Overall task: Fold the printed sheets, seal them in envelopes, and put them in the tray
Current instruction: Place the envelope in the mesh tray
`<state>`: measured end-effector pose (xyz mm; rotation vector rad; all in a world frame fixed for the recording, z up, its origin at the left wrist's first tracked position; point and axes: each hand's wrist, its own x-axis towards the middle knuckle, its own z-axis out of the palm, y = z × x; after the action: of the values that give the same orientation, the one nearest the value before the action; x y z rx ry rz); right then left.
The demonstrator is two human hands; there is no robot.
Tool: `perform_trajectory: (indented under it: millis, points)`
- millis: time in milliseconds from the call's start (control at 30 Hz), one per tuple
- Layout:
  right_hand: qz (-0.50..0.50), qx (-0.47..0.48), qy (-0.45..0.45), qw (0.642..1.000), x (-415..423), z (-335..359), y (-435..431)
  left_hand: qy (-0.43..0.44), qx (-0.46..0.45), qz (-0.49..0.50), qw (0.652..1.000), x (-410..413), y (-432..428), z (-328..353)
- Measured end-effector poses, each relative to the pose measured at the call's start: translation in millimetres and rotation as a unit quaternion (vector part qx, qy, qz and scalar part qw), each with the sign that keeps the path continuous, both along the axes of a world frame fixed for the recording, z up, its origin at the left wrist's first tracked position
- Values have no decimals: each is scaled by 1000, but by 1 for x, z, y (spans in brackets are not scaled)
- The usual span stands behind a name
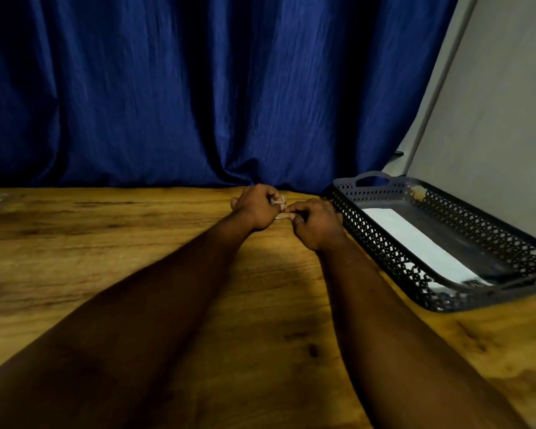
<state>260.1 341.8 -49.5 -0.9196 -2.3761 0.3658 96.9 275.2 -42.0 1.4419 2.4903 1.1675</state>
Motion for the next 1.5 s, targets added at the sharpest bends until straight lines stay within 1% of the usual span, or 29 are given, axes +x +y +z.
perform_trajectory:
  millis: [100, 200, 300, 400, 467, 567, 633, 667, 733, 800, 867, 967, 1033, 1133, 1200, 1267, 1300, 1367, 1433, 1500]
  points:
    - [-8, -2, -5, 1000, 0, 1, -3, -4, -2, 0, 1000, 3, 1, -1]
    - [-10, -7, -4, 1000, 1, 1, -4, -25, 17, -18, 999, -1, 5, -6]
    - [-12, -10, 29, 999, 0, 2, -5, -40, 49, -36, 997, -8, 10, -15]
    - [-17, -24, 49, 998, 0, 5, -6, -64, 91, -31, 993, -1, -4, -7]
    - [-10, -33, 53, 998, 0, 6, -10, -58, 103, -27, 993, 4, -18, -4]
    - [-13, -2, 60, 998, 4, 9, -15, -46, 103, -30, 993, 8, -39, 0]
    - [-21, 43, 55, 997, 8, 10, -21, -38, 91, -24, 995, 5, -57, 0]
    - [-15, 80, 34, 996, 7, 11, -27, -31, 91, -17, 995, 4, -68, 0]
    - [41, 143, -22, 989, -2, 9, -43, -42, 111, 10, 993, 1, -95, -2]
    - [119, 141, -30, 982, -19, 6, -64, -67, 119, 41, 990, -1, -123, 2]
    - [164, 118, -18, 979, -39, 4, -88, -60, 98, 67, 991, -10, -149, 2]
    - [194, 91, -26, 976, -69, 3, -126, -32, 68, 101, 992, -27, -197, 3]
    - [200, 53, -5, 978, -86, 6, -152, 0, 51, 127, 991, -39, -221, 3]
    - [232, 30, 18, 972, -113, 13, -197, 48, 36, 157, 986, -56, -262, 8]
    - [255, 27, 1, 967, -130, 17, -224, 106, -27, 212, 971, -71, -292, 15]
    - [260, 23, 0, 965, -144, 19, -241, 148, -129, 294, 935, -85, -321, 23]
    - [260, 20, 5, 966, -150, 20, -249, 140, -168, 339, 915, -91, -337, 27]
    - [265, 19, 9, 964, -160, 21, -263, 84, -214, 399, 888, -107, -371, 31]
    - [271, 24, 2, 962, -166, 20, -271, 30, -263, 398, 878, -122, -397, 28]
    - [270, 24, -8, 963, -169, 19, -277, -11, -283, 390, 876, -131, -417, 20]
